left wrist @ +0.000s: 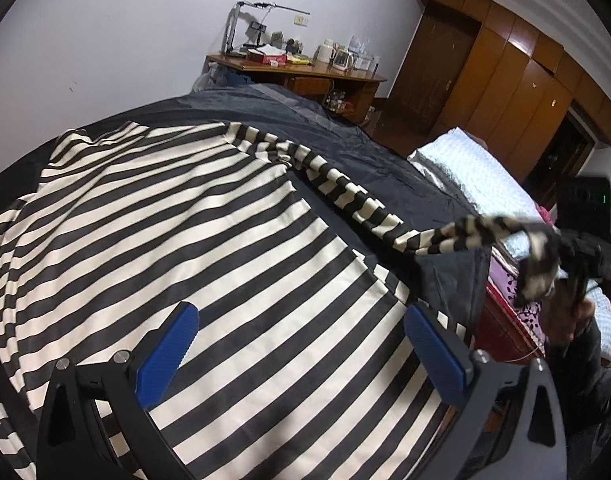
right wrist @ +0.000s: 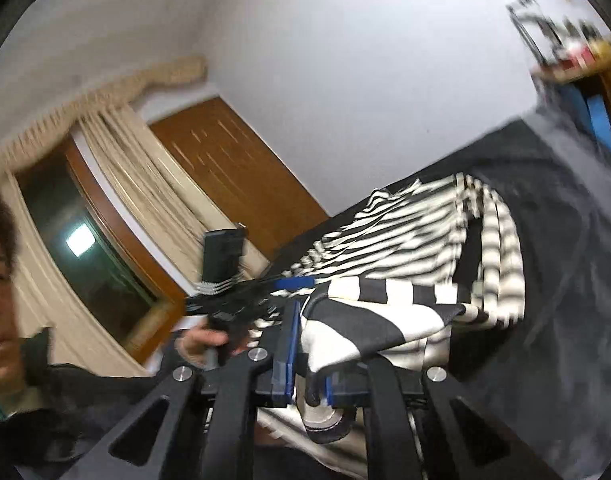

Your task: Fold clothes

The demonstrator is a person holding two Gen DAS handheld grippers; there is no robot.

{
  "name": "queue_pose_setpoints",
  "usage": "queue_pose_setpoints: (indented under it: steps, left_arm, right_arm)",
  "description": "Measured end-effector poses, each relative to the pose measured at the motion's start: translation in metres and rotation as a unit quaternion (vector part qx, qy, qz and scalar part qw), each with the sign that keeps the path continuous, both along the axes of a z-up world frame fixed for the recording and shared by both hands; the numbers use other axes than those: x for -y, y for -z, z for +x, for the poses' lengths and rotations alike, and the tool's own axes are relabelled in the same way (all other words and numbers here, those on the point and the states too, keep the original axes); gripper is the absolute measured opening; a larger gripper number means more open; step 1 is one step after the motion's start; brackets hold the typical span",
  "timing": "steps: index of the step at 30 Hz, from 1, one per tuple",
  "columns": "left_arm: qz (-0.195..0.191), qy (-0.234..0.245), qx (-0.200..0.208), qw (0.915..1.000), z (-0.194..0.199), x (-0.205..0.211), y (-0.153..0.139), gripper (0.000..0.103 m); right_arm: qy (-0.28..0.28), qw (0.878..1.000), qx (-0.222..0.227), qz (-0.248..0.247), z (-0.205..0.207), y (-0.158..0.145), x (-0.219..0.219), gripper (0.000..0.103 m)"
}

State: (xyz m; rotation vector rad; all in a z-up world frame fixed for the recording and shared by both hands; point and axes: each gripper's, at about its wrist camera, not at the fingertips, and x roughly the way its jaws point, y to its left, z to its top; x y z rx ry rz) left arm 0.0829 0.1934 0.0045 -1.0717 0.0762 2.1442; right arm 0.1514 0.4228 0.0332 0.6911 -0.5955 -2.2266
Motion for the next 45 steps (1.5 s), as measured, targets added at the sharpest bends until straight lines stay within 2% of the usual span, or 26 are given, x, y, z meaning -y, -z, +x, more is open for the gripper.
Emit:
queue_pose_setpoints:
  steps: [2, 5, 8, 10, 12, 13, 14, 15, 18, 22, 24, 26, 28, 31, 34, 38, 41, 45]
  left_arm:
    - [0.003, -0.005, -0.009, 0.9999, 0.002, 0.011, -0.003, 0.103]
    - [-0.007, -0.018, -0.03, 0.9993, 0.006, 0.031, -0.007, 0.103]
    - [-0.016, -0.036, -0.037, 0.9985, 0.007, 0.052, -0.008, 0.103]
    - [-0.017, -0.04, -0.033, 0.9985, 0.008, 0.061, -0.006, 0.103]
    - [-0.02, -0.04, -0.032, 0.9985, 0.01, 0.066, -0.004, 0.103]
    - [-0.022, -0.039, -0.033, 0.9985, 0.012, 0.069, -0.002, 0.103]
    - [-0.022, -0.036, -0.032, 0.9986, 0.014, 0.07, -0.001, 0.103]
    - [-0.021, -0.033, -0.031, 0.9987, 0.015, 0.071, 0.0, 0.103]
    - [-0.022, -0.012, -0.031, 0.9992, 0.023, 0.064, 0.004, 0.103]
    - [-0.022, 0.024, -0.033, 0.9989, 0.036, 0.049, 0.007, 0.103]
    - [-0.022, 0.042, -0.033, 0.9983, 0.043, 0.042, 0.009, 0.103]
    - [-0.022, 0.06, -0.034, 0.9973, 0.049, 0.035, 0.011, 0.103]
    - [-0.022, 0.078, -0.035, 0.9961, 0.056, 0.028, 0.013, 0.103]
    - [-0.022, 0.105, -0.036, 0.9935, 0.066, 0.017, 0.016, 0.103]
    - [-0.033, 0.108, -0.024, 0.9933, 0.07, 0.003, 0.024, 0.103]
    - [-0.042, 0.087, 0.005, 0.9953, 0.057, -0.011, 0.037, 0.103]
    - [-0.023, 0.062, 0.031, 0.9973, 0.039, -0.012, 0.041, 0.103]
    - [0.009, 0.039, 0.062, 0.9973, 0.018, -0.01, 0.042, 0.103]
  right_arm:
    - [-0.022, 0.998, 0.015, 0.052, -0.024, -0.006, 0.03, 0.011]
    - [-0.063, 0.989, 0.055, 0.12, -0.057, 0.004, 0.082, 0.012]
    - [-0.1, 0.973, 0.1, 0.183, -0.08, 0.031, 0.133, 0.012]
    - [-0.113, 0.964, 0.13, 0.205, -0.087, 0.053, 0.156, 0.013]
    - [-0.119, 0.957, 0.167, 0.207, -0.091, 0.075, 0.166, 0.029]
    - [-0.124, 0.954, 0.188, 0.197, -0.093, 0.083, 0.166, 0.037]
    - [-0.129, 0.952, 0.207, 0.187, -0.093, 0.089, 0.165, 0.067]
    - [-0.133, 0.95, 0.219, 0.177, -0.092, 0.092, 0.165, 0.082]
    - [-0.141, 0.953, 0.226, 0.144, -0.079, 0.087, 0.156, 0.082]
    - [-0.102, 0.965, 0.21, 0.117, -0.069, 0.074, 0.128, 0.082]
    - [-0.077, 0.972, 0.207, 0.079, -0.071, 0.072, 0.108, 0.082]
    - [-0.064, 0.975, 0.214, 0.006, -0.081, 0.077, 0.09, 0.082]
    - [-0.062, 0.971, 0.222, -0.057, -0.092, 0.085, 0.08, 0.082]
    - [-0.071, 0.962, 0.241, -0.111, -0.111, 0.101, 0.084, 0.082]
    - [-0.096, 0.948, 0.264, -0.147, -0.134, 0.118, 0.103, 0.082]
    - [-0.128, 0.933, 0.269, -0.203, -0.153, 0.128, 0.12, 0.082]
    - [-0.128, 0.931, 0.249, -0.233, -0.161, 0.126, 0.121, 0.082]
    - [-0.115, 0.936, 0.217, -0.251, -0.148, 0.114, 0.096, 0.082]
